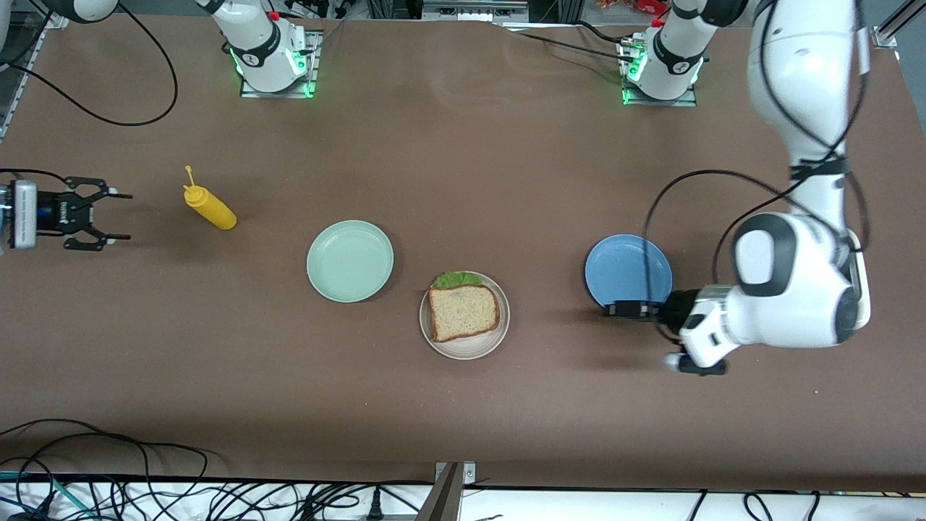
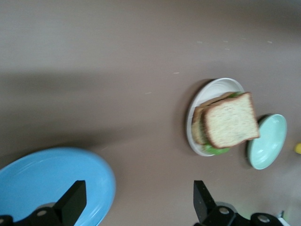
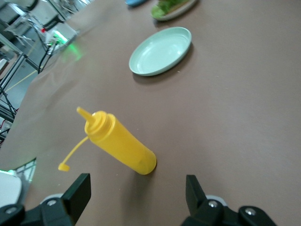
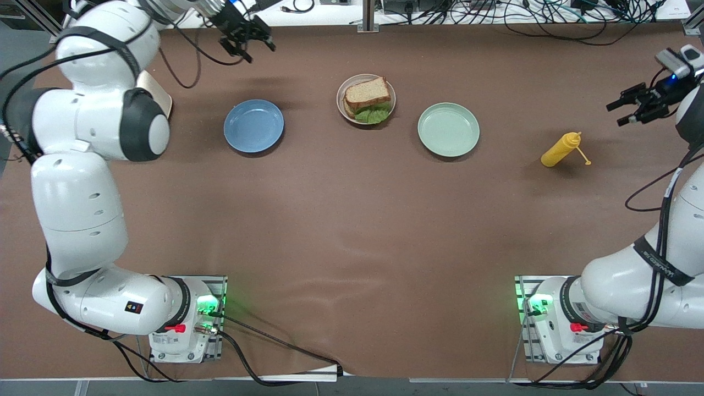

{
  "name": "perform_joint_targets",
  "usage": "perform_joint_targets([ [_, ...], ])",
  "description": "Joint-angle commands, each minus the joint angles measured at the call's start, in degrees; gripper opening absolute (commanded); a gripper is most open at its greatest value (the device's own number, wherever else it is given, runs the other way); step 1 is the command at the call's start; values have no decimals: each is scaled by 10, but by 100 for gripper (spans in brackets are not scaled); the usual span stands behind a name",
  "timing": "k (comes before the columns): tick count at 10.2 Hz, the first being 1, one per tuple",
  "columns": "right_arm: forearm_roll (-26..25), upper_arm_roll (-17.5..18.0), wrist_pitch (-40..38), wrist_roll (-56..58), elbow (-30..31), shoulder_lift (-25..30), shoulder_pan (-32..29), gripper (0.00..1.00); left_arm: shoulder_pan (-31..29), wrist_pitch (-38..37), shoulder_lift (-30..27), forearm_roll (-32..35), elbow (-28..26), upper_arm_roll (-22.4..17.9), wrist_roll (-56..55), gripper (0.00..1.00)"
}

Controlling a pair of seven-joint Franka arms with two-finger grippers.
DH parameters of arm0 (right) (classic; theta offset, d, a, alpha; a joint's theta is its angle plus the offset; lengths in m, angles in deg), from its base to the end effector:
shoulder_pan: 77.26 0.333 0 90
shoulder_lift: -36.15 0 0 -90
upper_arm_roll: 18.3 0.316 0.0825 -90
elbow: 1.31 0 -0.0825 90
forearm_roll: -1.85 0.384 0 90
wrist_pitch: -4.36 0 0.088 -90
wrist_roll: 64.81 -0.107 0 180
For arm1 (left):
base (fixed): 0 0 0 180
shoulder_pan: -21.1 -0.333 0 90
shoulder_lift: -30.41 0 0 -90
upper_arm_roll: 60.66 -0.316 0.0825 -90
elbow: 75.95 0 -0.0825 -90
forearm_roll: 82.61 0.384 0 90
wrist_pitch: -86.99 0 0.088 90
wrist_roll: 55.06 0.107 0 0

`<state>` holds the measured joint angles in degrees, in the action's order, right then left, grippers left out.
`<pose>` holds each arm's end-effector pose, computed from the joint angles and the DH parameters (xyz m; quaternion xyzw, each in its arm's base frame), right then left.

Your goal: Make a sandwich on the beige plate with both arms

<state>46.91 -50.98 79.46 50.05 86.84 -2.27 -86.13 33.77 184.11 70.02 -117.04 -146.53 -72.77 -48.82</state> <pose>0.5454 -0.2955 0.2826 -0.7683 -0.4833 -0.1317 0.3985 0.7163 -0.0993 0.3607 0.9696 -0.0055 -0.0929 0.2261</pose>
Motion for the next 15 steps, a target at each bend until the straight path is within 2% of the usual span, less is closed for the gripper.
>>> perform_joint_targets([
  [1,-31,-4,-14,-181,-66,32,33,96,-17,-32,-48,150,-15,3,-31,100],
  [3,-41,0,-55,-325,-125,40,55,99,-27,-58,-70,288,-15,-2,-31,100],
  [4,-42,1,-65,-393,-154,40,63,99,-28,-70,-80,318,-16,-2,-30,100],
  [8,-67,-5,-87,-646,-253,42,108,99,-39,-102,-110,327,-12,-3,-28,100],
  [10,-122,2,-86,-770,-267,61,140,100,-41,-132,-135,325,-12,-4,-29,100],
  [11,-149,29,-86,-858,-267,79,140,100,-42,-147,-153,325,-13,-4,-31,100],
  [12,-203,83,-80,-939,-267,97,133,100,-46,-156,-168,326,-24,-2,-33,100],
  [14,-367,214,-47,-1042,-256,140,113,100,-56,-173,-213,326,-58,0,-30,100],
  [15,-436,273,-26,-1102,-212,175,105,100,-59,-171,-248,326,-95,1,-27,100],
])
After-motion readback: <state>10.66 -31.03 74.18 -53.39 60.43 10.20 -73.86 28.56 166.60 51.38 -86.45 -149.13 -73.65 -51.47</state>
